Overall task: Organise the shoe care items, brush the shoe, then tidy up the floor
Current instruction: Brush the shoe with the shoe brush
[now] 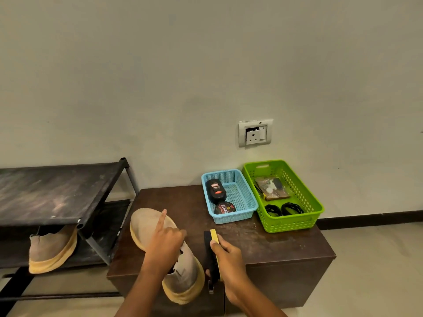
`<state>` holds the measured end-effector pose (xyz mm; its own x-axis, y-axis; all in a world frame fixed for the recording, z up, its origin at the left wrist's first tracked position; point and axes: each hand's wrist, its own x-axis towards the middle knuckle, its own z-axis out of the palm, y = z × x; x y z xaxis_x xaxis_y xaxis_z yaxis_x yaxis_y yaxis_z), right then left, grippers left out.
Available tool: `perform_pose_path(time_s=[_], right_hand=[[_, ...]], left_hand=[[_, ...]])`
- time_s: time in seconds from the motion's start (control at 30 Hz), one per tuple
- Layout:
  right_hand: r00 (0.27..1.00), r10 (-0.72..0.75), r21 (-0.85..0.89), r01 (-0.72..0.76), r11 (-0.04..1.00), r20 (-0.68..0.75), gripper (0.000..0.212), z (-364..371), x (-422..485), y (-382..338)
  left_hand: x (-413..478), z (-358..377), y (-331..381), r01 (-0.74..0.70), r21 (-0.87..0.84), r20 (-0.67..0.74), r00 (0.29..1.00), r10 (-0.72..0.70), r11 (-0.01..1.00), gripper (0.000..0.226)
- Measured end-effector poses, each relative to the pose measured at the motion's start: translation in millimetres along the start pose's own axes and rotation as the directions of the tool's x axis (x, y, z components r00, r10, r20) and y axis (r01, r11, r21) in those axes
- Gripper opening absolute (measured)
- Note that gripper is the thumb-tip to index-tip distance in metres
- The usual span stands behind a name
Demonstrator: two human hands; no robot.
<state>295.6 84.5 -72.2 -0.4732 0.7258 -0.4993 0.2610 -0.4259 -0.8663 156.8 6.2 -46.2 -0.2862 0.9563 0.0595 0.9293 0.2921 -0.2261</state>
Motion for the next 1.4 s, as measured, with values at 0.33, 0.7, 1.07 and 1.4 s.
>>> perform_pose_path(time_s=[0.33,0.7,1.07,1.4], right_hand=[[0.99,-0.14,0.0,0.14,0.99,0.022,0.039,-7.2,11.9,-5.2],[0.982,-0.181,0.041,0.179,0.983,0.047,0.035,-15.6,14.3,-8.0],[0.762,-0.633,-0.428,0.62,0.658,0.132,0.046,-11.4,-28.4,-34.7],[0.535,-0.817,-0.865,0.493,0.098,0.213,0.051,-8.8,-12.3,-13.1]], left_hand=[[4.0,0.2,20.4,0.092,-0.016,0.079,0.993,-0.09,0.996,0.037],[7.2,13.2,12.5,-0.019,0.093,0.232,0.973,-0.003,0.995,0.021],[-1.9,1.7,2.0,0.029,-0.136,-0.311,0.948,-0.071,0.99,0.074],[-0.6,37.3,19.7,0.182,-0.432,-0.267,0.91,-0.318,0.883,0.094]])
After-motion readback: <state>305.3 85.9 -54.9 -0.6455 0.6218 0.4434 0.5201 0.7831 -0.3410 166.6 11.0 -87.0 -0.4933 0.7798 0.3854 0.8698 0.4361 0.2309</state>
